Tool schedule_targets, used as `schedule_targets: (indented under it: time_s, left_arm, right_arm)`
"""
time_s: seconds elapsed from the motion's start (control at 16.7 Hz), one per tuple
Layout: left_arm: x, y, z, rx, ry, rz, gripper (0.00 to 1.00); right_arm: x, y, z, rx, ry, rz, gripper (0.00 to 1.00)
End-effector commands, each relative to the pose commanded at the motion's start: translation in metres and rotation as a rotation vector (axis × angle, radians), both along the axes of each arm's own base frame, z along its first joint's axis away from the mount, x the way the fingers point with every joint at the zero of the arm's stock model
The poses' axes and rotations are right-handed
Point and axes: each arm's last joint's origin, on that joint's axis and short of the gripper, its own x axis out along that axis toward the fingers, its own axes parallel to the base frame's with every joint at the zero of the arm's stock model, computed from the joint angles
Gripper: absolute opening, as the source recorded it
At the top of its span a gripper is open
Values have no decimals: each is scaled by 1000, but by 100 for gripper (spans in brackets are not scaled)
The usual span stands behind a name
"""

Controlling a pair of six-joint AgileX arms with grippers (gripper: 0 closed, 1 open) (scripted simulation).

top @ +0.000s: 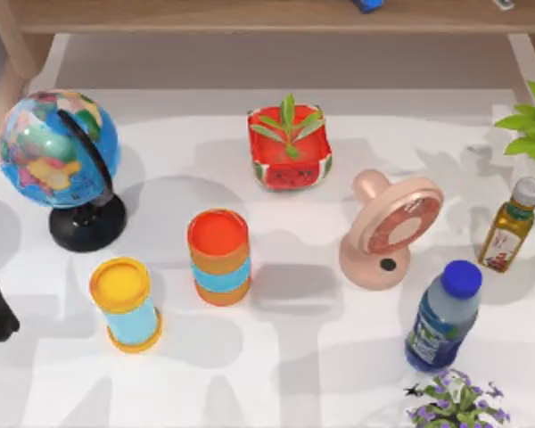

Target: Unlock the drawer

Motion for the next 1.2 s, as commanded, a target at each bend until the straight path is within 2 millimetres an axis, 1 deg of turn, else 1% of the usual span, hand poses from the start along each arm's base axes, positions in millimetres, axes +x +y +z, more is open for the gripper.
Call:
schedule_targets:
  time_s: [0.06, 0.84, 0.9, 1.2]
  left_arm:
    - [0, 0, 0, 0, 0, 0, 100]
    - [0, 0, 0, 0, 0, 0, 100]
    - [0, 0, 0, 0, 0, 0, 100]
    - [0, 0, 0, 0, 0, 0, 100]
  right_arm:
    - [0, 0, 0, 0, 0, 0, 0]
    - [0, 0, 0, 0, 0, 0, 98]
    - [0, 0, 0, 0, 0, 0, 100]
    - [0, 0, 0, 0, 0, 0, 100]
